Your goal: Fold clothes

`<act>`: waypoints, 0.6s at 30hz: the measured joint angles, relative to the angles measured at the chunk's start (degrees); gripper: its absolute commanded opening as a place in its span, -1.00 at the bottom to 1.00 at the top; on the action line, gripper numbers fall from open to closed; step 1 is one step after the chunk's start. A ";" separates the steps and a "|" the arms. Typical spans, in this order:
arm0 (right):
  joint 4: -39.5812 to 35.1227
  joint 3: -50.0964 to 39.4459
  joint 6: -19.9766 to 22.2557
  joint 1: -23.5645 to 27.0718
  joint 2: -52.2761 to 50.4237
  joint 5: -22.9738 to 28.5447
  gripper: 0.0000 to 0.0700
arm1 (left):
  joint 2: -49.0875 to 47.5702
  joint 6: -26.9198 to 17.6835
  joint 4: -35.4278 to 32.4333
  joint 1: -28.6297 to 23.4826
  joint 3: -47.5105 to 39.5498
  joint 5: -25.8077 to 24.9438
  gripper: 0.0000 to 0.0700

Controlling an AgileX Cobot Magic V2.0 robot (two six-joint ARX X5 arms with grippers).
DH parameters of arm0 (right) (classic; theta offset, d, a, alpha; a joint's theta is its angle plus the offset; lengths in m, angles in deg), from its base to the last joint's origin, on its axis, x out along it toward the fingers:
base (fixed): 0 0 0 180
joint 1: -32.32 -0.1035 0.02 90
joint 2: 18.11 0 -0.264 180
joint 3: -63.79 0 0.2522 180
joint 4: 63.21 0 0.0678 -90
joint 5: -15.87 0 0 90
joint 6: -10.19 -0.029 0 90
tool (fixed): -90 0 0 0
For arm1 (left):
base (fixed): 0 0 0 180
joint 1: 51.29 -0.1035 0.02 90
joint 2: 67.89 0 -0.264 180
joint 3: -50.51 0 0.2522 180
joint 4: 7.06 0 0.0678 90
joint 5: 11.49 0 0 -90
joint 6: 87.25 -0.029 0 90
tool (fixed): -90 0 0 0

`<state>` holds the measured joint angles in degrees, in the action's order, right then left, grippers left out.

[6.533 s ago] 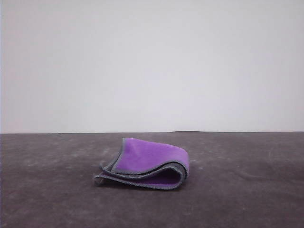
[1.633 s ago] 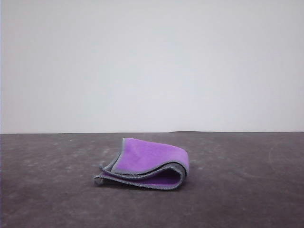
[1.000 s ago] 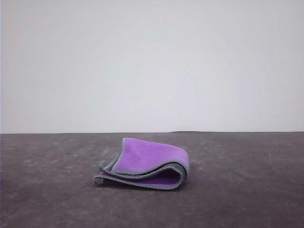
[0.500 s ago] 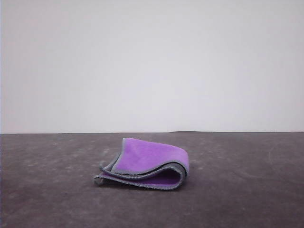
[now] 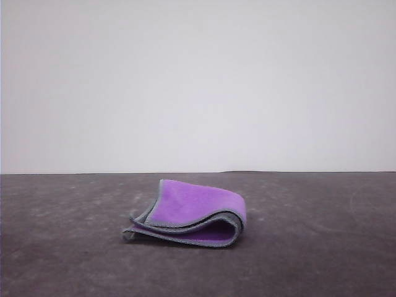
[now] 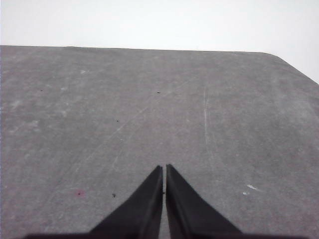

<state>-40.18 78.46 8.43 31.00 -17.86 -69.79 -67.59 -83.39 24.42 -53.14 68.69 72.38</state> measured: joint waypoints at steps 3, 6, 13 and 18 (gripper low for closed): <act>0.00 -0.02 0.00 0.00 0.00 0.00 -0.98 | 0.00 0.00 0.00 0.00 0.00 0.00 -1.00; 0.00 -0.02 0.00 0.00 0.00 0.00 -0.98 | 0.02 0.00 0.00 0.00 0.00 0.00 -1.00; 0.00 0.00 0.00 0.00 0.00 0.00 -0.98 | 0.00 0.00 0.00 0.00 0.00 0.00 -1.00; 0.00 -0.02 0.00 0.00 0.00 0.00 -0.98 | 0.00 0.00 0.00 0.00 0.00 0.00 -1.00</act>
<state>-40.18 78.44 8.43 31.00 -17.86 -69.79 -67.59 -83.39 24.42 -53.14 68.69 72.38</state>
